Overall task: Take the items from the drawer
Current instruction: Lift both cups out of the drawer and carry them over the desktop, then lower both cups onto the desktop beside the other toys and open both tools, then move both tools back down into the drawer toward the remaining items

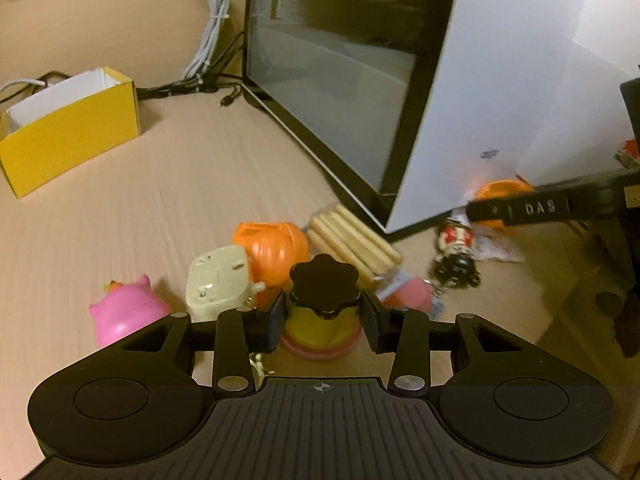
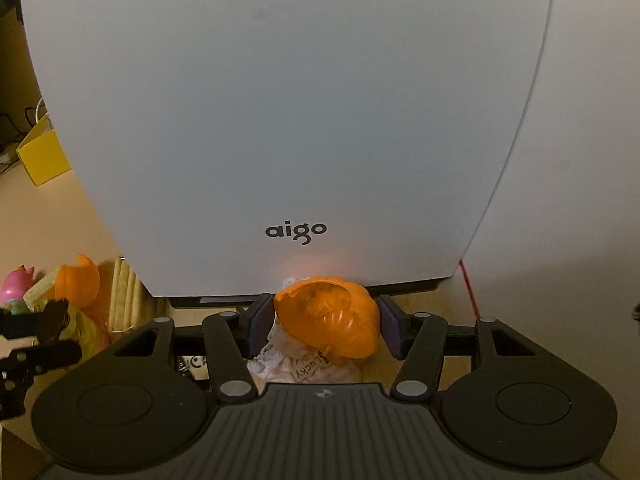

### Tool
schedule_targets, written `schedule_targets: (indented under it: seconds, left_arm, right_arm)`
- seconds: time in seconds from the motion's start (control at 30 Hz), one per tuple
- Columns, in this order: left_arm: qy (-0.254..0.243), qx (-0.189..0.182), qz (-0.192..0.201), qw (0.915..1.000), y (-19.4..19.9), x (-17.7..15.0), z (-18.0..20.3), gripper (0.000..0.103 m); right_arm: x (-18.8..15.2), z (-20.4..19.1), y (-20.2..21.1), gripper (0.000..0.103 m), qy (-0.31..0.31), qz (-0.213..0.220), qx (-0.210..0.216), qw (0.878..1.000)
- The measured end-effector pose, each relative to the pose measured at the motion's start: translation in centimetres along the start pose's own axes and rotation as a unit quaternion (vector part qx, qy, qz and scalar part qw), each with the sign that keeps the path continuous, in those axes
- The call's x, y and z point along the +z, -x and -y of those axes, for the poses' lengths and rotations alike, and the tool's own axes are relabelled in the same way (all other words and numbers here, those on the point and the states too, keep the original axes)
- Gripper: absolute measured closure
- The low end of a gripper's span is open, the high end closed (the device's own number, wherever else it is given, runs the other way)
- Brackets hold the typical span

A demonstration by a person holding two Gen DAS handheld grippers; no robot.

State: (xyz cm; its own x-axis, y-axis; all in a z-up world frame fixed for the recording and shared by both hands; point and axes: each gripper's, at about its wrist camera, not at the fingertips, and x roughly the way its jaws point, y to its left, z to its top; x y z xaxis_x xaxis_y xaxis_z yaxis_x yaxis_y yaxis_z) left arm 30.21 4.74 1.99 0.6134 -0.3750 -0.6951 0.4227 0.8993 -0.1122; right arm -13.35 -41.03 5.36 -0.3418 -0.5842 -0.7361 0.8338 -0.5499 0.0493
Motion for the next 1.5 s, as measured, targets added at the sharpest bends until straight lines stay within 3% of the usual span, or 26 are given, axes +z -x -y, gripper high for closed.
schedule_targets:
  seconds: [0.07,0.37,0.43,0.5,0.6,0.93,1.5]
  left_arm:
    - [0.000,0.001,0.006,1.0000,-0.3,0.0,-0.3,0.057]
    - [0.013,-0.009,0.003,0.9999,1.4,0.3,-0.9,0.058]
    - [0.014,-0.009,0.006,0.9998,2.2,0.4,-0.9,0.058]
    - [0.016,-0.012,0.008,0.9998,3.0,0.4,-0.9,0.058]
    - [0.016,-0.012,0.013,0.9997,4.0,0.3,-0.9,0.058]
    - [0.031,0.000,-0.010,0.9995,5.1,-2.0,-1.5,0.058]
    - [0.055,0.024,-0.028,0.9978,6.3,-3.7,-1.8,0.058]
  right_arm:
    - [0.0,-0.1,-0.9,0.058,0.002,-0.016,0.009,1.000]
    - [0.1,-1.0,-2.2,0.057,0.027,-0.026,0.004,0.999]
    - [0.1,-0.9,-2.0,0.053,0.028,-0.028,0.003,0.999]
    - [0.1,-0.8,-1.8,0.041,0.029,-0.031,0.000,0.999]
    - [-0.1,-0.7,-1.3,0.034,0.033,-0.034,-0.001,0.999]
    - [-1.6,-0.3,-0.6,0.030,0.028,-0.042,-0.007,0.999]
    - [-4.3,1.2,0.6,0.030,0.019,0.005,0.008,1.000]
